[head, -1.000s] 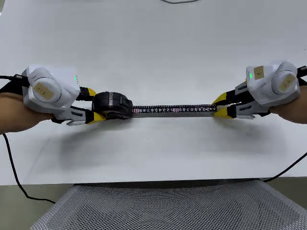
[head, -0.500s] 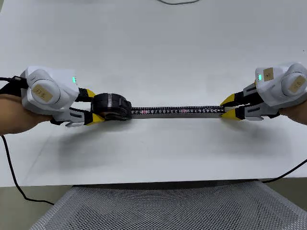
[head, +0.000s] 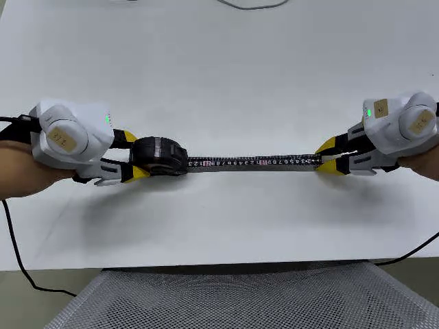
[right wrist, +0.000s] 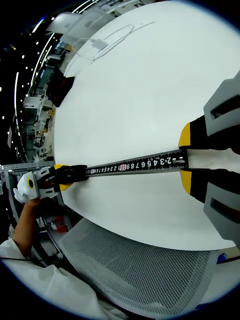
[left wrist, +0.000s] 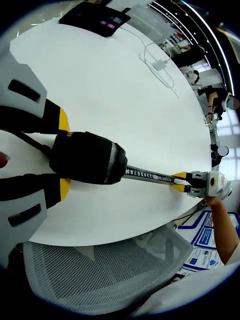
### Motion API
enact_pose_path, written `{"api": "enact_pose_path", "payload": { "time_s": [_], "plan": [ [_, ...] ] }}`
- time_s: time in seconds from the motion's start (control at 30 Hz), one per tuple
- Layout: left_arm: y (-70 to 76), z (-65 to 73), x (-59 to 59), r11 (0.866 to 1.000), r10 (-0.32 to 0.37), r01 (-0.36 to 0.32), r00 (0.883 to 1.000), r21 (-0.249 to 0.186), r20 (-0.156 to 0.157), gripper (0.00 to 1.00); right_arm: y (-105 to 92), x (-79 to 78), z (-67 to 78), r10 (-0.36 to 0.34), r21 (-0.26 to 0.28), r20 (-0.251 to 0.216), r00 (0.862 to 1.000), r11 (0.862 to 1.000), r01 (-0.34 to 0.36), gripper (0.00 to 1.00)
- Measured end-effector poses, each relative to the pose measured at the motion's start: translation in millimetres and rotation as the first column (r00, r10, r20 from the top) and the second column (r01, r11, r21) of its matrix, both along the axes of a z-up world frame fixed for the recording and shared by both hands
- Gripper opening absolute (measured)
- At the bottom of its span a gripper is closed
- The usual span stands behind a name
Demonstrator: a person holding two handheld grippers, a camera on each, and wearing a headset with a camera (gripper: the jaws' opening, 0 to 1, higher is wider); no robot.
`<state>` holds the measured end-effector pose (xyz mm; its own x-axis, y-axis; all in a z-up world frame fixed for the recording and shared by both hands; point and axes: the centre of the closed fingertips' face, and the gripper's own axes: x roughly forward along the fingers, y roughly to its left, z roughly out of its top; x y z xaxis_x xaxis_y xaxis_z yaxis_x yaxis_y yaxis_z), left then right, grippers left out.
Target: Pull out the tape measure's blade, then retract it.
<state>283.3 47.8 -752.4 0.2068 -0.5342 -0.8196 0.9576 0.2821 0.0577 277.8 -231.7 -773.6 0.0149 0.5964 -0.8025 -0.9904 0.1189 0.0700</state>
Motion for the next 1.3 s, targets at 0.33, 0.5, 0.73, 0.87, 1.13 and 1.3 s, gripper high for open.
{"api": "enact_pose_path", "payload": {
  "time_s": [0.33, 0.5, 0.73, 0.87, 1.13, 1.3],
  "plan": [
    [-0.5, 0.9, 0.2, 1.000, 0.008, -0.008, 1.000, -0.009, -0.007, 0.25, -0.2, -2.1, -0.5, 0.013, -0.021, 0.032, 0.999, 1.000, -0.012, 0.11],
    [-0.1, 1.1, 0.9, 1.000, 0.023, -0.023, 1.000, -0.015, -0.009, 0.26, -0.5, -2.3, -0.4, 0.012, -0.020, 0.030, 0.999, 1.000, -0.012, 0.11],
    [-0.2, 1.2, 1.2, 0.999, 0.043, -0.043, 0.999, -0.026, -0.026, 0.26, -3.5, -0.6, 2.4, -0.008, -0.019, 0.023, 1.000, 1.000, 0.009, 0.12],
    [0.0, 1.1, 1.2, 0.999, 0.044, -0.045, 0.999, -0.025, -0.026, 0.26, 0.2, 0.0, 5.6, -0.016, -0.002, 0.021, 1.000, 1.000, 0.016, 0.13],
    [0.5, 1.5, 1.5, 0.998, 0.051, -0.051, 0.998, -0.019, -0.025, 0.27, 3.9, 0.6, 6.8, -0.033, 0.004, 0.006, 0.999, 0.999, 0.033, 0.18],
    [2.1, 1.3, 4.6, 0.997, 0.069, -0.069, 0.997, -0.017, -0.026, 0.30, 3.2, -0.4, 7.0, -0.046, -0.001, -0.002, 0.999, 0.999, 0.046, 0.24]
  ]
}}
